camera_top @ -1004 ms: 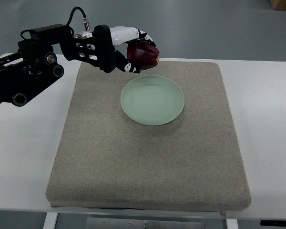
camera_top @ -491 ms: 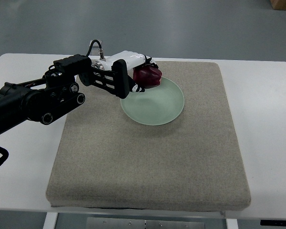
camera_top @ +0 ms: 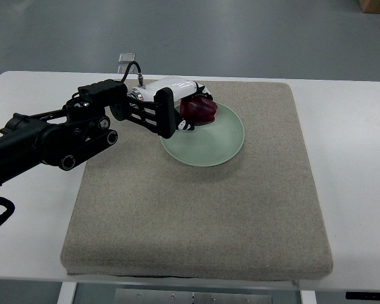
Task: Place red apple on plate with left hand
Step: 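Carry the apple over the pale green plate and lower it, then open the left hand to release the apple onto the plate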
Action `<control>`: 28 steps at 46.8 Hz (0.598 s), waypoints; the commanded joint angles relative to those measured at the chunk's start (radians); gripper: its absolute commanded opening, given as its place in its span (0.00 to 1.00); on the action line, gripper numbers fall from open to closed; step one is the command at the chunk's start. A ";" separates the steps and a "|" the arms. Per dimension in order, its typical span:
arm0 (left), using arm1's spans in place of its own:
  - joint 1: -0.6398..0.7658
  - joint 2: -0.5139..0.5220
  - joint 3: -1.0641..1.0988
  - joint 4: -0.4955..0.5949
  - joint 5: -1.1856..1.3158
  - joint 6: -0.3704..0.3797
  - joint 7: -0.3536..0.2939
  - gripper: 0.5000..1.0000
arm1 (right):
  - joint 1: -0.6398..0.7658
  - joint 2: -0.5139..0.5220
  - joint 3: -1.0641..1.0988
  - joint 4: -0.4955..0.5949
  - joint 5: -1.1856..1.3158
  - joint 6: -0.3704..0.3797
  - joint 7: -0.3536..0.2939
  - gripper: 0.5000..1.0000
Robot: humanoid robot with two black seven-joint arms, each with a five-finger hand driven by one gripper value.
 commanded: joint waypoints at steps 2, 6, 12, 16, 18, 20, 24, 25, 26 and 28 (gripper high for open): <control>0.002 -0.001 0.000 -0.002 -0.001 -0.003 -0.001 0.71 | 0.000 0.000 0.000 0.000 0.000 0.000 0.000 0.86; 0.002 -0.001 0.002 -0.003 -0.001 -0.006 0.000 0.86 | 0.000 0.000 0.000 0.000 0.000 0.001 0.000 0.86; 0.002 -0.001 0.000 -0.003 -0.006 -0.013 0.000 0.93 | 0.000 0.000 0.000 0.000 0.000 0.000 0.000 0.86; 0.002 0.001 0.002 -0.003 -0.007 -0.016 0.000 0.93 | 0.000 0.000 0.000 0.000 0.000 0.001 0.001 0.86; 0.002 0.001 0.002 -0.003 -0.009 -0.016 0.000 0.96 | 0.000 0.000 0.000 0.000 0.000 0.000 0.001 0.86; 0.002 0.001 0.000 -0.005 -0.012 -0.018 0.000 0.98 | 0.000 0.000 0.000 0.000 0.000 0.000 0.001 0.86; -0.003 0.002 0.000 -0.007 -0.018 -0.026 0.000 0.98 | 0.000 0.000 0.000 0.000 0.000 0.000 0.000 0.86; -0.004 0.005 -0.001 -0.008 -0.019 -0.030 0.000 0.98 | 0.000 0.000 0.000 0.000 0.000 0.000 0.000 0.86; -0.006 0.007 -0.003 -0.011 -0.019 -0.035 0.000 0.98 | 0.000 0.000 0.000 0.000 0.000 0.000 0.000 0.86; -0.011 0.008 -0.012 -0.016 -0.024 -0.047 0.000 0.98 | 0.000 0.000 0.000 0.000 0.000 0.000 0.000 0.86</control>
